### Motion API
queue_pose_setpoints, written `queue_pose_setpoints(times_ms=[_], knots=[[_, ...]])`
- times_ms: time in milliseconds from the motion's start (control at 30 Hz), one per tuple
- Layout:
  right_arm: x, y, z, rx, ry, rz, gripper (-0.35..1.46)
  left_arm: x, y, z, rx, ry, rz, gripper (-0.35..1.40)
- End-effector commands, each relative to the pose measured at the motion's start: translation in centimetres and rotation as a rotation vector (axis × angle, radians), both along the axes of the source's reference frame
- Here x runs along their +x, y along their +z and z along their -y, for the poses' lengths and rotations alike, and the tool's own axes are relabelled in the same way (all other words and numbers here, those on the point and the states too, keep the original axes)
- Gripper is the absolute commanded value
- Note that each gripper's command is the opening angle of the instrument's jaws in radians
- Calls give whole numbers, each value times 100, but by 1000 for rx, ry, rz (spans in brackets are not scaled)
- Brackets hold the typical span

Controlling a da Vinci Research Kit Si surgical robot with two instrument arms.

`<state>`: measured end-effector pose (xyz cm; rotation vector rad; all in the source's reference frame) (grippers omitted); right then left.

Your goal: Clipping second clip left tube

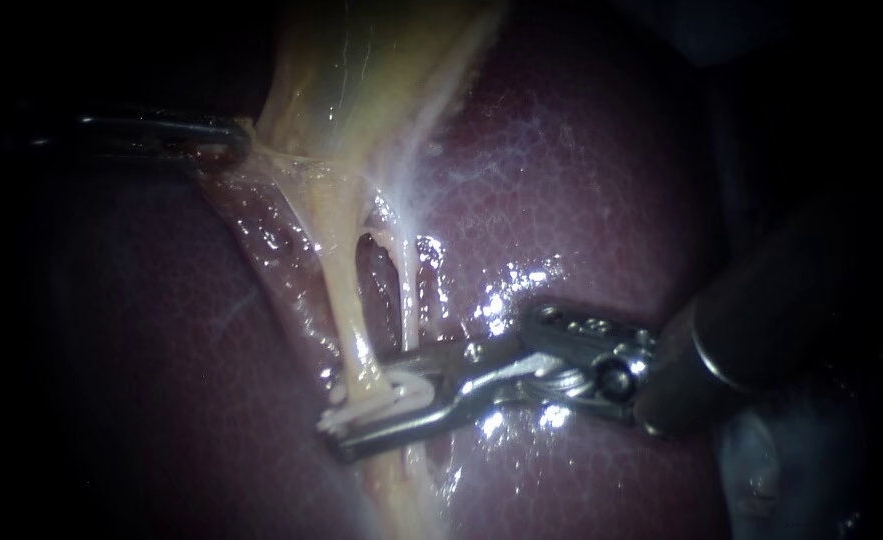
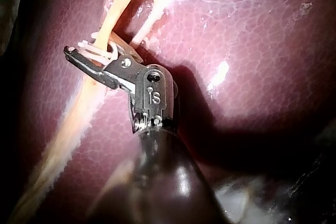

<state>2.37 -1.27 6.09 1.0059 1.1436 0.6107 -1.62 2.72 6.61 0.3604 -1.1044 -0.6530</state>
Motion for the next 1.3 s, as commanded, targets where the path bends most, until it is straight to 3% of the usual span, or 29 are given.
queue_pose_setpoints(times_ms=[33, 567, 1000, 1300], knots=[[-1, -1, -1, 1, -1, 1, 50, 0, 0, 0, 0, 0, 0, -35], [-22, -17, -25, 13, -30, 22, 50, 1, 1, 0, 0, 0, 0, -35], [-11, -10, -22, 9, -26, 22, 50, 1, 1, 0, 0, 0, 0, -35], [10, 8, -7, 21, 3, -12, 50, 0, 1, 0, 0, 0, 0, -35]])
